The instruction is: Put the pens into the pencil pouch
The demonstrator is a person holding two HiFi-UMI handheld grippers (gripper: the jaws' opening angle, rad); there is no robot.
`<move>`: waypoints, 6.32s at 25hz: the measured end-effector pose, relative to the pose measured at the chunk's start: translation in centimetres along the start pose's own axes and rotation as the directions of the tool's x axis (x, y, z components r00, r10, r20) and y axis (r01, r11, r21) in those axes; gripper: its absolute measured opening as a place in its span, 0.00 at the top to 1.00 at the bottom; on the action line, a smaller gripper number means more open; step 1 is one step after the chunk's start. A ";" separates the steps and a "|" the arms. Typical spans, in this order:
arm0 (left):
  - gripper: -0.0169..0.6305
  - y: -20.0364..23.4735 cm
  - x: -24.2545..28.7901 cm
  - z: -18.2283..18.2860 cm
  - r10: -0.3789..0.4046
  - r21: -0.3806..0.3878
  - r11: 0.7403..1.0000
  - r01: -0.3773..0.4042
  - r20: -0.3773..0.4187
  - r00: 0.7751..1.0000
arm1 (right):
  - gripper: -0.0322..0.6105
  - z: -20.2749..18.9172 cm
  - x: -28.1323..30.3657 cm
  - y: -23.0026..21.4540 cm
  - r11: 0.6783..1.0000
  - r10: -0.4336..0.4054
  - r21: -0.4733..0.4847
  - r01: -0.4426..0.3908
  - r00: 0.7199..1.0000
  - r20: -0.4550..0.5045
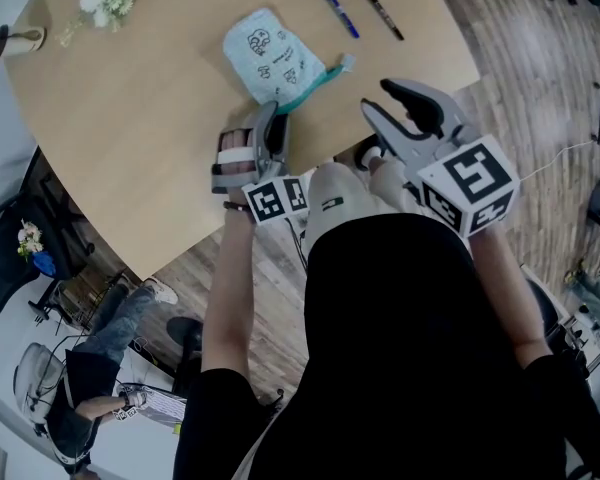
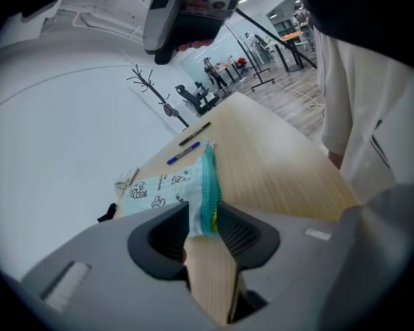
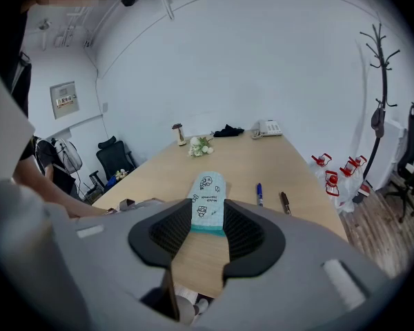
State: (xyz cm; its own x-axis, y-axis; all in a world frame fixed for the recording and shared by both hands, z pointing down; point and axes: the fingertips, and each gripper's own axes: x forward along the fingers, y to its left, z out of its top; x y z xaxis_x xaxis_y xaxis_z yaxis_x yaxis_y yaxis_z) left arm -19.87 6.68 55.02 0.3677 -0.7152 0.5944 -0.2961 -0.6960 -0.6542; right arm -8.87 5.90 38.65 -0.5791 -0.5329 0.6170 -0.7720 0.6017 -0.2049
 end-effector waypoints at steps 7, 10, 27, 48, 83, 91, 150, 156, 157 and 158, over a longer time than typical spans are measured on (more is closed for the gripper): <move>0.88 0.7 -0.9 0.7 0.019 -0.046 0.999 -0.017 0.028 0.999 | 0.75 -0.1 -0.4 0.2 1.000 -0.004 0.006 0.004 1.000 0.003; 0.90 1.4 -1.1 0.8 0.025 -0.099 0.995 -0.022 0.029 0.999 | 0.76 0.0 -0.4 0.3 1.000 -0.002 0.008 0.002 1.000 0.005; 0.94 5.7 -3.2 3.7 0.110 -0.212 0.972 -0.096 0.056 0.992 | 0.76 0.7 -1.7 0.3 0.999 -0.028 0.034 0.026 0.997 0.073; 0.94 15.2 -2.1 8.1 0.160 -0.375 0.917 -0.139 0.024 0.987 | 0.76 2.4 -0.8 -4.7 0.993 -0.027 0.115 0.013 0.992 0.120; 0.94 21.7 2.8 9.9 0.146 -0.558 0.786 -0.265 -0.249 0.957 | 0.76 -3.4 7.9 -17.7 0.993 0.110 0.050 -0.105 0.987 -0.116; 0.94 22.2 3.6 10.1 0.166 -0.549 0.786 -0.285 -0.257 0.952 | 0.76 -8.0 8.7 -18.8 0.998 0.066 -0.009 -0.070 0.970 -0.234; 0.94 23.0 4.1 9.8 0.178 -0.546 0.784 -0.296 -0.260 0.949 | 0.88 -6.1 6.1 -21.4 0.999 0.001 0.048 0.008 0.985 -0.170; 0.94 23.3 4.7 10.1 0.173 -0.550 0.784 -0.289 -0.253 0.952 | 0.88 -3.4 4.3 -21.2 1.000 0.015 0.024 -0.012 0.994 -0.112; 0.94 23.3 4.8 10.1 0.172 -0.549 0.785 -0.288 -0.252 0.952 | 0.88 -3.0 4.1 -21.1 1.000 0.019 0.018 -0.017 0.994 -0.104; 0.94 23.3 4.9 10.1 0.171 -0.549 0.785 -0.286 -0.251 0.953 | 0.88 -2.7 4.0 -20.9 1.000 0.023 0.013 -0.022 0.995 -0.097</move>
State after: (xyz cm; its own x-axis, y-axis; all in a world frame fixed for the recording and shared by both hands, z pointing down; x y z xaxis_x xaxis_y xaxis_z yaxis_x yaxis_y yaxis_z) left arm -16.07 -12.39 37.94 0.0782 -0.8168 0.5717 -0.8217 -0.3775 -0.4270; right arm 5.69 -7.23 47.40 -0.5687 -0.4588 0.6827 -0.7625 0.6053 -0.2285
